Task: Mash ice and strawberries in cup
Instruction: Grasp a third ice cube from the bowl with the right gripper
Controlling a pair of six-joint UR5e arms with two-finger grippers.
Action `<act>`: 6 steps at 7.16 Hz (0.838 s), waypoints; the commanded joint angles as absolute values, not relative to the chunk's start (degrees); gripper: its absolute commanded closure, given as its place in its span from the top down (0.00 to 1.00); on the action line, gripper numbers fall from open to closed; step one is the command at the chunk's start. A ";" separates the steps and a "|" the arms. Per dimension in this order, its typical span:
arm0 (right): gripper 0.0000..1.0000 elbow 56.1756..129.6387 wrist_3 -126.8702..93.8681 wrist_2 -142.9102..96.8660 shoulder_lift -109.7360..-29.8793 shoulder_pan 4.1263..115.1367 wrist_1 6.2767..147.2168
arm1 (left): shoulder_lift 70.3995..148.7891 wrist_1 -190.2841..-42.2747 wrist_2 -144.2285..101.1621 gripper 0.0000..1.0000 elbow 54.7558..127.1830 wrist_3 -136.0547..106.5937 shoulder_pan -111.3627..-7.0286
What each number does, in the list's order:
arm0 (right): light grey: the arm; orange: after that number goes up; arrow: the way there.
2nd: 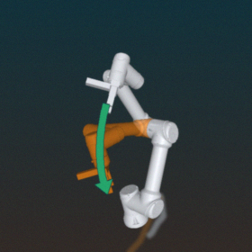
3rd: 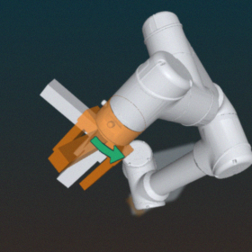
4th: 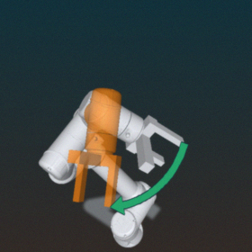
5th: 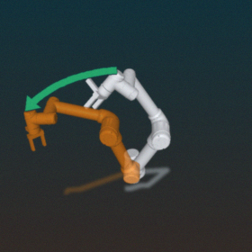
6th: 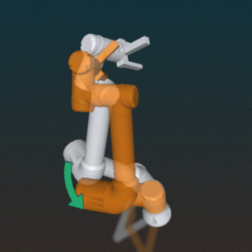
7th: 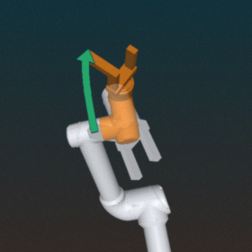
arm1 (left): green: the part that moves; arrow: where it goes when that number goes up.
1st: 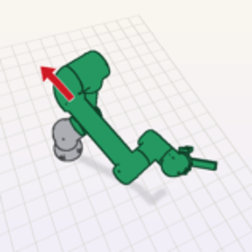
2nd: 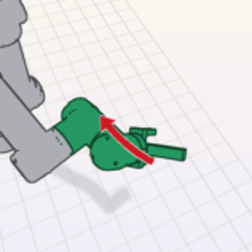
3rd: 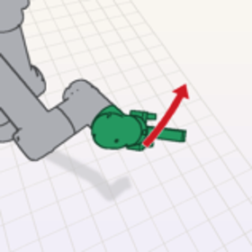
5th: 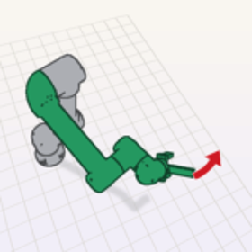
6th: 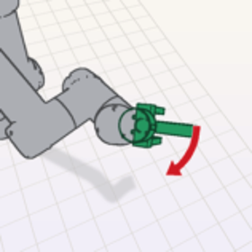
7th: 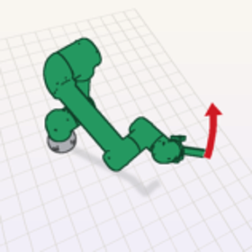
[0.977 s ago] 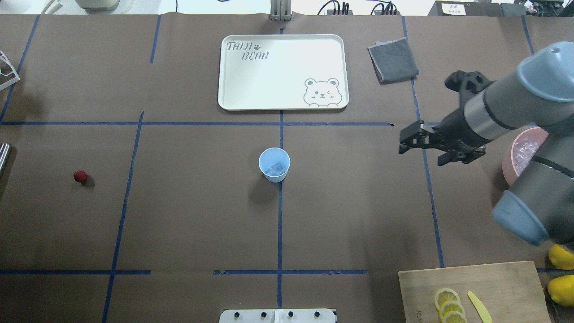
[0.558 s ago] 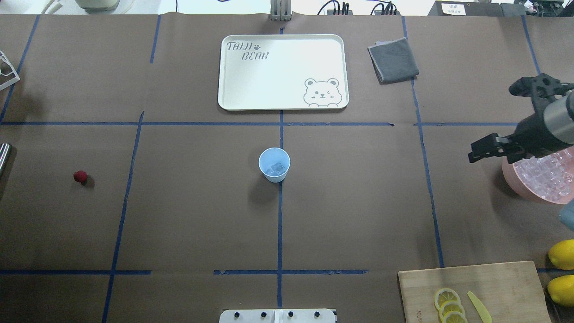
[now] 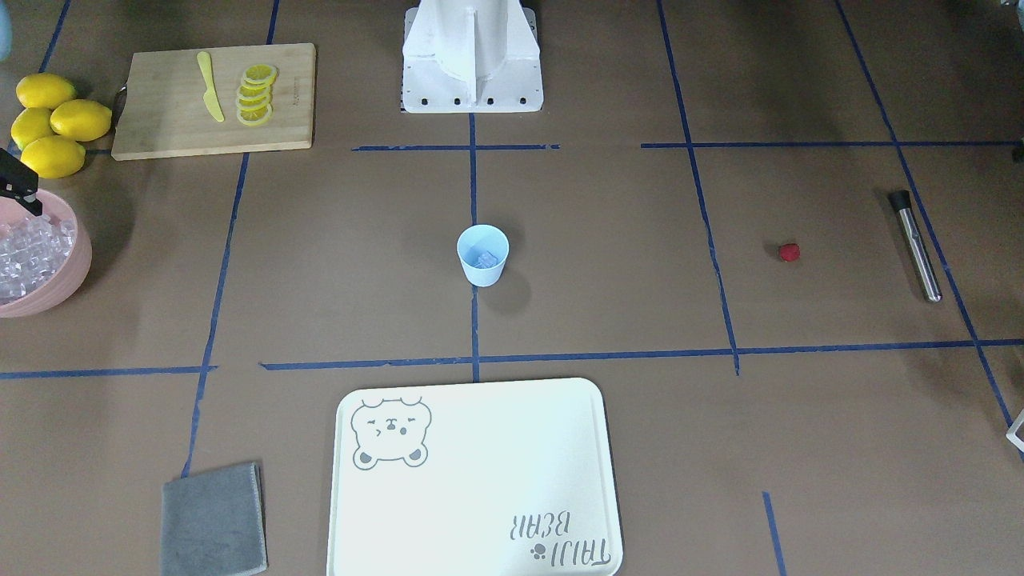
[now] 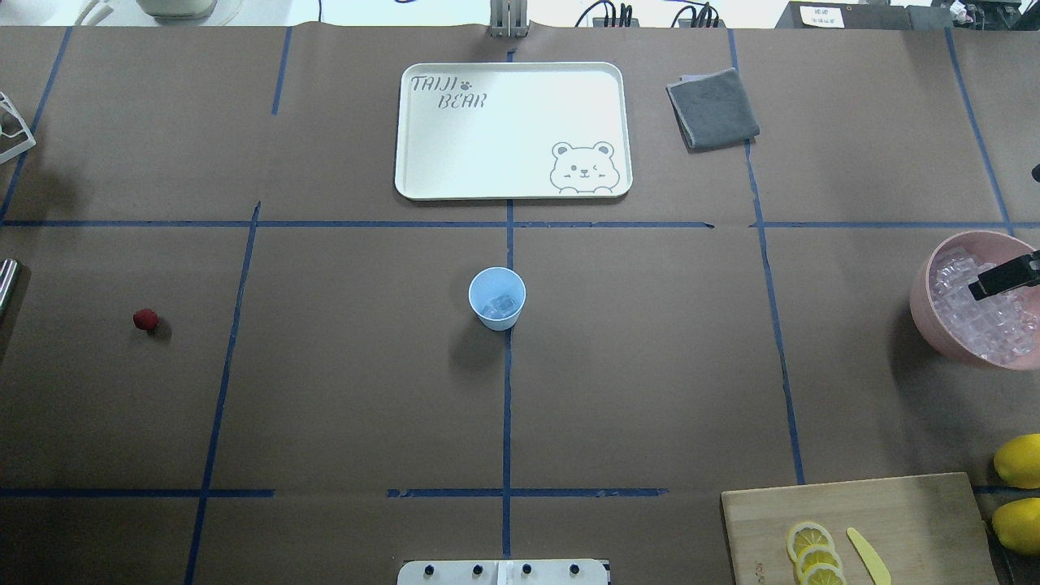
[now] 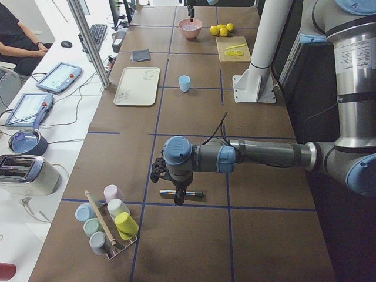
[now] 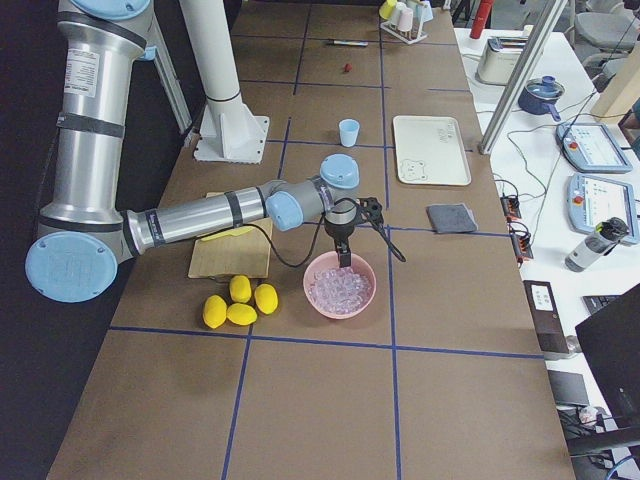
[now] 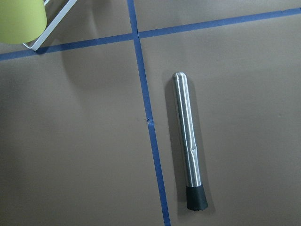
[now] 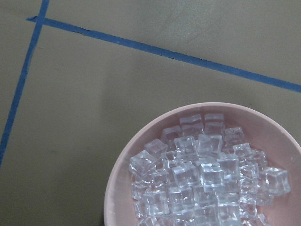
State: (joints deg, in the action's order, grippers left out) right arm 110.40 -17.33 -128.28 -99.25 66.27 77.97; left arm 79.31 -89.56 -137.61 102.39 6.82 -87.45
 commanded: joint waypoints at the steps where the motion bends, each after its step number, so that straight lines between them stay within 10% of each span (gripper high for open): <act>1: 1.00 106.72 -14.33 -128.23 -97.23 66.18 77.78 | 79.28 -89.56 -137.64 1.00 102.48 6.77 -87.45; 6: 1.00 98.98 -14.59 -126.74 -95.28 66.18 70.25 | 79.28 -89.56 -137.64 1.00 102.66 6.68 -87.45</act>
